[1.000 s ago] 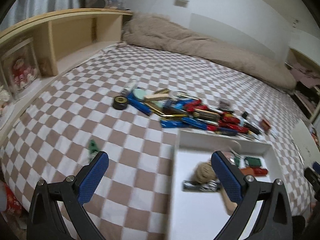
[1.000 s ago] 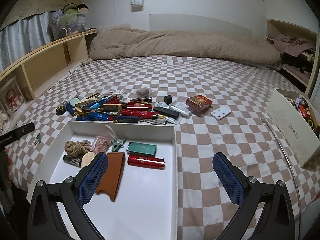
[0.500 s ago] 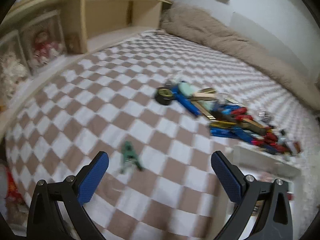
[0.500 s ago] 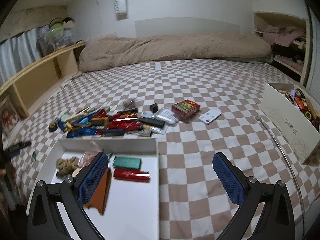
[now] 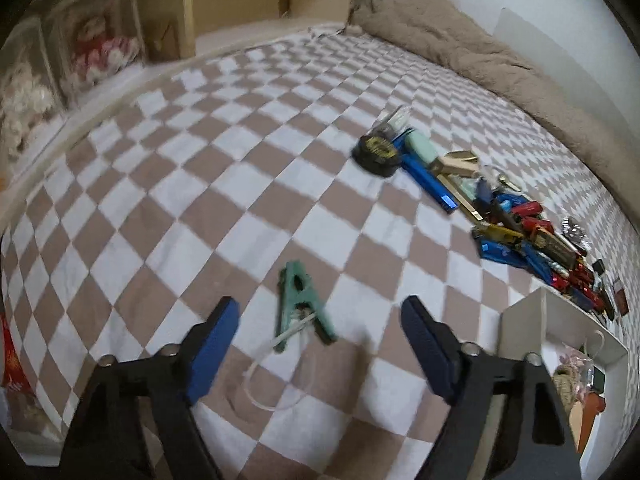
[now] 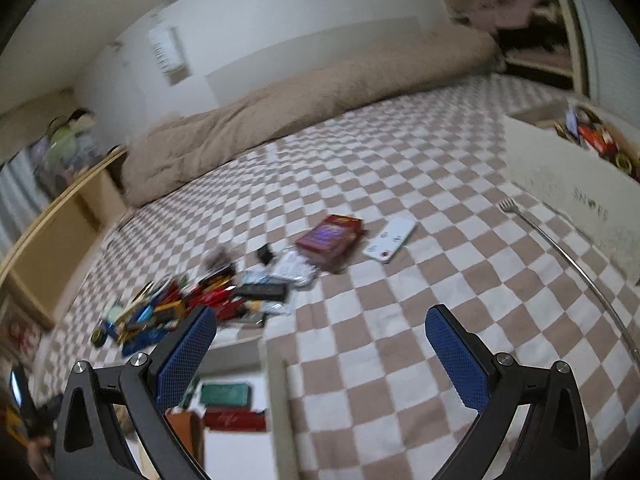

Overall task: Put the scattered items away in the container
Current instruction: 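Close the left tool on the green clothespin, then grasp the white remote control with the right tool while the left tool holds the clothespin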

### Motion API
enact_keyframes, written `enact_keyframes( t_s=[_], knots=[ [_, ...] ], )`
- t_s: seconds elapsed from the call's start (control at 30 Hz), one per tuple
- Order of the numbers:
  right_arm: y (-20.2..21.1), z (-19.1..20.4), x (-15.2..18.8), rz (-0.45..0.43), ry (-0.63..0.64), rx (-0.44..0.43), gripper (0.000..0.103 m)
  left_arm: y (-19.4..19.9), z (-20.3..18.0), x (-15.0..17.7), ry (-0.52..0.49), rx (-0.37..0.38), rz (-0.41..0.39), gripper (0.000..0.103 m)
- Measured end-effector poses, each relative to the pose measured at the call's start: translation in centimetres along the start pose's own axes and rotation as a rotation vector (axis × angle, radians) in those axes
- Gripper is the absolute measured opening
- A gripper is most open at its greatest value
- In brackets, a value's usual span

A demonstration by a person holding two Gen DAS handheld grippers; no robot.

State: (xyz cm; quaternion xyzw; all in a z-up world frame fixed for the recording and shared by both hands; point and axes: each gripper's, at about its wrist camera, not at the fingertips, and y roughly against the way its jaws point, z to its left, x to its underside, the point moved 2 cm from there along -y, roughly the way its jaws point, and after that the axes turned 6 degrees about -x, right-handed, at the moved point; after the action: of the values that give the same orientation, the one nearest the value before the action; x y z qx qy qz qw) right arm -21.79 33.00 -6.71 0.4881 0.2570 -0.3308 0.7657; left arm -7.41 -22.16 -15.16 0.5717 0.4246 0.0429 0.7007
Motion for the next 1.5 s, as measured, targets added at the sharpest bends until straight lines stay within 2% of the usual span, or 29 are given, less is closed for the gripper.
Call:
enact_keyframes(
  t_s=[0.13, 0.23, 0.53, 0.6, 0.7, 0.87, 1.0, 1.13, 1.2, 1.33, 1.43, 1.5],
  knots=[
    [-1.6, -2.0, -1.1, -0.008, -0.002, 0.077, 0.103, -0.5, 0.8, 0.3, 0.03, 0.021, 0.027, 0.072],
    [-2.6, -3.0, -1.7, -0.011, 0.005, 0.104, 0.103, -0.5, 0.8, 0.3, 0.034, 0.023, 0.027, 0.07],
    [-6.8, -4.5, -3.5, 0.001, 0.08, 0.193, 0.103, -0.8, 1.2, 0.0, 0.053, 0.012, 0.017, 0.042],
    [-7.7, -4.6, -3.8, -0.006, 0.117, 0.235, 0.103, -0.7, 0.9, -0.1, 0.044, 0.018, 0.012, 0.041],
    [-9.3, -5.4, -4.1, 0.007, 0.139, 0.273, 0.103, -0.6, -0.1, -0.1, 0.005, 0.038, -0.001, 0.037],
    [-11.8, -7.8, -4.8, 0.052, 0.079, 0.278, 0.103, -0.7, -3.4, 0.3, -0.107, 0.089, -0.007, 0.031],
    [-13.1, -9.2, -5.2, 0.075, 0.056, 0.371, 0.103, -0.8, -6.2, 0.9, -0.202, 0.097, -0.016, 0.03],
    [-13.5, -10.7, -4.9, 0.118, 0.072, 0.494, 0.103, -1.0, -7.2, 1.3, -0.239, 0.071, -0.03, 0.03],
    [-13.8, -10.9, -4.1, 0.155, 0.101, 0.526, 0.103, -1.2, -7.3, 1.4, -0.238, 0.069, -0.028, 0.03],
    [-15.2, -10.1, -2.9, 0.222, 0.158, 0.511, 0.103, -1.4, -7.6, 1.5, -0.245, 0.059, -0.032, 0.03],
    [-16.2, -8.2, -2.5, 0.235, 0.248, 0.494, 0.103, -1.3, -7.1, 1.5, -0.226, 0.071, -0.029, 0.03],
    [-16.6, -6.8, -2.2, 0.24, 0.317, 0.446, 0.103, -1.4, -6.4, 1.2, -0.194, 0.06, -0.029, 0.03]
  ],
)
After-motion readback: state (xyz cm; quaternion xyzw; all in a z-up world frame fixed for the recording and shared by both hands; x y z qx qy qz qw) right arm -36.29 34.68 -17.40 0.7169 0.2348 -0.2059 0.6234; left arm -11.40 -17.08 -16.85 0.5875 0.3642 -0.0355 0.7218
